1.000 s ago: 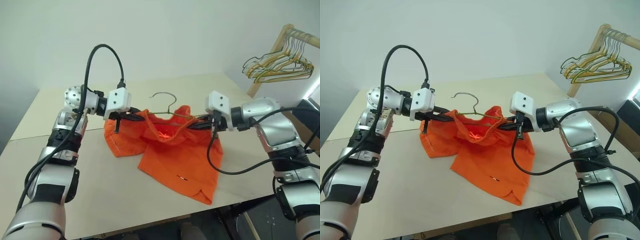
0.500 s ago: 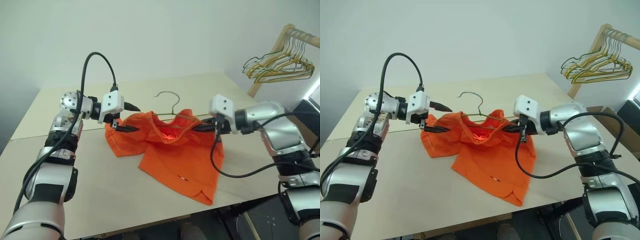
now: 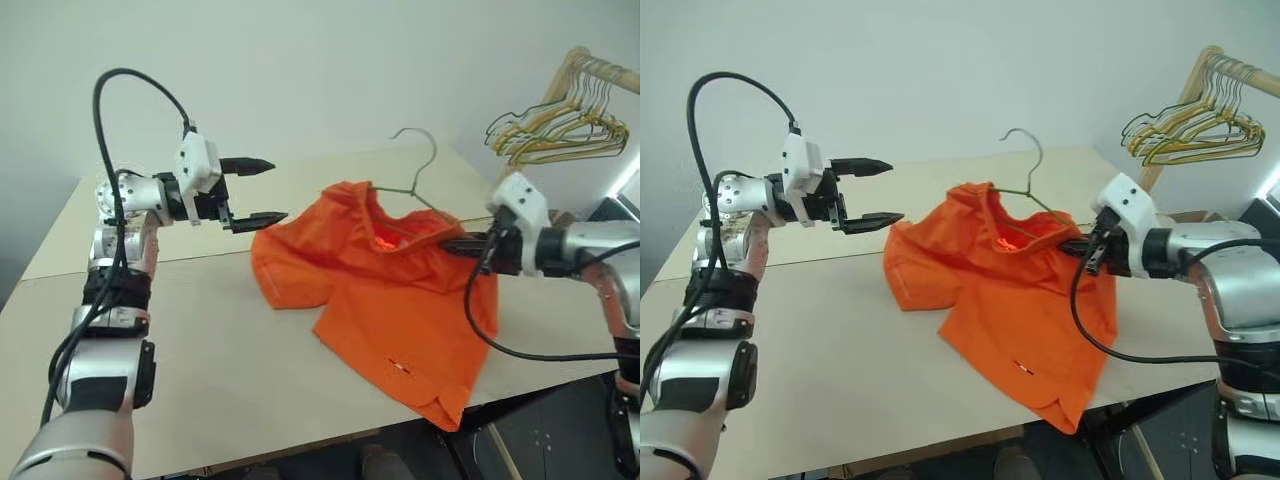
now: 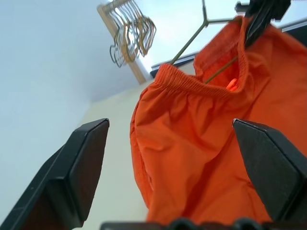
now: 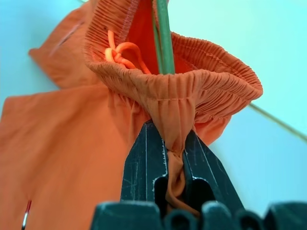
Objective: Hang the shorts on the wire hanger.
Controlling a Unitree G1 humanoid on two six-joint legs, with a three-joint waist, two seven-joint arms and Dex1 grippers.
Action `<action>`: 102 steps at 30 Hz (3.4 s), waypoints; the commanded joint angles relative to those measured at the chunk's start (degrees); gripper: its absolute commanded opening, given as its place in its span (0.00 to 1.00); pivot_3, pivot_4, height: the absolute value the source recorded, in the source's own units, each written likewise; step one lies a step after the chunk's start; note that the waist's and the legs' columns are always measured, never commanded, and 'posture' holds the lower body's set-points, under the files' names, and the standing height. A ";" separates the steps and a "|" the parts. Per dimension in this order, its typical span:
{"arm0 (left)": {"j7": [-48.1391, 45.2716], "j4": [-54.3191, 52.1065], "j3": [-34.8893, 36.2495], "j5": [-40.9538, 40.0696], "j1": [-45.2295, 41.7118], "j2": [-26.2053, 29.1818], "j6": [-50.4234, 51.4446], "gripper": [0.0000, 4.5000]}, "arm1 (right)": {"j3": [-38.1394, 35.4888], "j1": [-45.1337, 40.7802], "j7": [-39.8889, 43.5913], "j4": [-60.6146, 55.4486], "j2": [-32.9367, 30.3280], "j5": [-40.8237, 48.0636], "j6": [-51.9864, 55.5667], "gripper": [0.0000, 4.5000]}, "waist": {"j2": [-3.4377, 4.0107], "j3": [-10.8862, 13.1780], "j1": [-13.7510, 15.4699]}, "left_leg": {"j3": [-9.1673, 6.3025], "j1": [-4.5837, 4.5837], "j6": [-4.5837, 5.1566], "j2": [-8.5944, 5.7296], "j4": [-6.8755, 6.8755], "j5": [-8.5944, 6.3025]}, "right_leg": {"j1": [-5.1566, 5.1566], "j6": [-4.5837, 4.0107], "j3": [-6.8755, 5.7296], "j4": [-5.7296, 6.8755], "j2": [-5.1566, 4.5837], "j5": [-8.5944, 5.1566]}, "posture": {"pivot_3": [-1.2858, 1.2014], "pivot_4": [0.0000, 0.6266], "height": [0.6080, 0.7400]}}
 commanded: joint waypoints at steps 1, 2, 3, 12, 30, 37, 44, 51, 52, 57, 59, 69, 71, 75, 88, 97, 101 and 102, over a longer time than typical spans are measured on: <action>3.47 -9.07 1.61 -2.82 2.01 -0.12 4.11 1.00 | -7.42 -0.57 -8.45 -2.61 -1.61 -0.79 11.53 0.00 | 0.02 -0.01 -0.64 | 0.01 -0.10 -0.05 -0.02 0.02 0.03 | -0.10 0.01 0.03 0.00 -0.02 0.01 | 0.43 0.00 1.00; 4.12 -10.93 1.72 -3.34 2.97 -0.26 4.75 1.00 | -9.18 -0.26 -10.76 -2.64 -1.42 -1.30 14.63 0.00 | 0.03 -0.01 -0.97 | 0.01 -0.09 -0.08 -0.02 0.01 0.04 | -0.11 0.02 0.03 0.01 -0.02 0.01 | 0.43 0.00 1.00; 4.64 -12.32 1.82 -3.73 3.66 -0.36 5.27 1.00 | -10.42 -0.04 -12.44 -2.82 -1.22 -1.49 16.79 0.00 | 0.03 -0.02 -1.12 | 0.02 -0.09 -0.07 -0.02 -0.01 0.04 | -0.11 0.02 0.05 0.00 -0.03 0.01 | 0.43 0.00 1.00; 11.79 -23.79 1.69 -9.11 6.96 -5.48 11.81 1.00 | -20.02 0.25 -25.57 -0.82 -1.90 -6.70 29.43 0.00 | 0.26 -0.16 -4.03 | 0.08 -0.13 -0.01 -0.25 -0.01 0.01 | -0.07 0.22 0.21 -0.10 -0.31 0.12 | 0.40 0.00 1.00; 24.15 -31.35 0.87 -15.01 13.25 -18.92 13.66 1.00 | -25.93 -16.84 -56.62 23.47 4.62 -21.93 12.10 0.00 | 1.20 -0.65 -10.16 | 0.24 0.98 0.31 -0.66 -0.18 -0.15 | 1.90 0.91 0.47 -1.19 -0.68 0.11 | 0.41 0.00 1.00; 24.79 -33.03 0.01 -14.05 15.31 -18.07 13.34 1.00 | -25.25 -22.83 -61.22 37.57 3.92 -21.29 1.15 0.00 | 1.21 -0.65 -10.24 | 0.32 1.03 0.39 -0.73 -0.17 -0.19 | 2.00 1.00 0.62 -1.31 -0.69 0.12 | 0.42 0.00 1.00; 24.70 -33.65 -0.79 -13.32 15.80 -17.52 13.26 1.00 | -27.85 -30.46 -64.67 56.74 0.82 -18.28 -9.25 0.00 | 1.24 -0.62 -9.99 | 0.40 1.00 0.42 -0.77 -0.20 -0.20 | 2.00 1.12 0.75 -1.50 -0.71 0.18 | 0.43 0.00 1.00; 24.38 -34.45 -1.29 -13.29 16.32 -17.37 13.28 1.00 | -27.99 -34.36 -67.09 67.83 -1.31 -15.16 -11.74 0.00 | 1.24 -0.61 -9.78 | 0.52 0.94 0.50 -0.79 -0.25 -0.25 | 2.02 1.25 0.88 -1.84 -0.70 0.29 | 0.43 0.00 1.00; 24.39 -34.62 -1.16 -13.58 16.41 -17.51 13.26 1.00 | -28.42 -34.64 -67.66 68.77 -1.52 -14.51 -11.87 0.00 | 1.24 -0.61 -9.70 | 0.54 0.93 0.52 -0.79 -0.25 -0.26 | 2.02 1.27 0.89 -1.86 -0.71 0.30 | 0.43 0.00 1.00; 24.30 -35.39 -0.91 -14.38 16.78 -17.91 13.23 1.00 | -26.62 -35.26 -68.35 71.19 -2.24 -13.95 -12.51 0.00 | 1.21 -0.59 -8.86 | 0.71 0.95 0.60 -0.81 -0.24 -0.30 | 2.03 1.35 1.04 -1.92 -0.70 0.34 | 0.43 0.00 1.00; 24.30 -35.46 -0.96 -14.41 16.86 -17.97 13.20 1.00 | -24.99 -35.12 -69.05 71.61 -2.16 -14.77 -12.70 0.00 | 1.21 -0.59 -8.60 | 0.77 0.96 0.62 -0.81 -0.24 -0.31 | 2.02 1.36 1.09 -1.93 -0.70 0.35 | 0.43 0.00 1.00; 24.37 -35.48 -1.26 -14.09 17.15 -18.13 12.64 1.00 | -22.79 -35.44 -72.58 70.52 -1.84 -14.72 -13.56 0.57 | 1.19 -0.57 -8.27 | 0.95 0.98 0.70 -0.82 -0.24 -0.36 | 2.01 1.43 1.27 -1.98 -0.70 0.39 | 0.43 0.00 1.00; 24.24 -35.34 -1.28 -14.05 17.11 -18.02 12.68 1.00 | -21.73 -34.99 -74.49 68.51 -1.51 -15.72 -14.06 0.73 | 1.19 -0.57 -8.26 | 0.98 0.98 0.71 -0.83 -0.24 -0.37 | 2.01 1.44 1.31 -1.99 -0.70 0.39 | 0.43 0.00 1.00; 23.68 -35.07 -1.47 -13.70 17.08 -17.82 12.29 1.00 | -20.89 -32.92 -78.64 61.00 0.16 -16.88 -13.50 0.99 | 1.21 -0.56 -8.23 | 1.06 0.99 0.71 -0.83 -0.24 -0.37 | 1.95 1.47 1.39 -1.96 -0.70 0.40 | 0.43 0.00 1.00; 22.93 -34.91 -1.39 -13.86 16.62 -18.28 11.86 1.00 | -11.30 -20.87 -78.75 29.71 7.22 -24.43 -14.64 0.99 | 1.25 -0.59 -8.19 | 1.12 1.00 0.72 -0.82 -0.21 -0.37 | 1.89 1.56 1.52 -1.92 -0.70 0.46 | 0.44 0.00 1.00; 23.81 -37.07 0.62 -14.12 19.30 -15.90 13.23 1.00 | 1.07 -18.15 -61.59 22.46 10.67 -24.92 -22.28 0.99 | 1.25 -0.59 -8.37 | 1.16 1.08 0.73 -0.82 -0.22 -0.37 | 1.90 1.56 1.57 -1.90 -0.68 0.48 | 0.45 0.00 1.00; 24.75 -38.64 2.27 -14.73 21.58 -12.69 14.91 1.00 | 6.23 -17.46 -53.48 20.58 11.90 -25.29 -24.79 0.99 | 1.22 -0.57 -7.98 | 1.11 1.11 0.73 -0.78 -0.21 -0.37 | 1.88 1.55 1.54 -1.89 -0.65 0.48 | 0.46 0.00 1.00; 25.07 -39.17 2.66 -14.82 22.16 -11.87 15.23 1.00 | 6.28 -17.32 -52.27 20.35 12.56 -24.80 -24.98 0.99 | 1.21 -0.56 -7.59 | 1.08 1.19 0.73 -0.78 -0.21 -0.37 | 1.86 1.55 1.52 -1.89 -0.65 0.49 | 0.46 0.00 1.00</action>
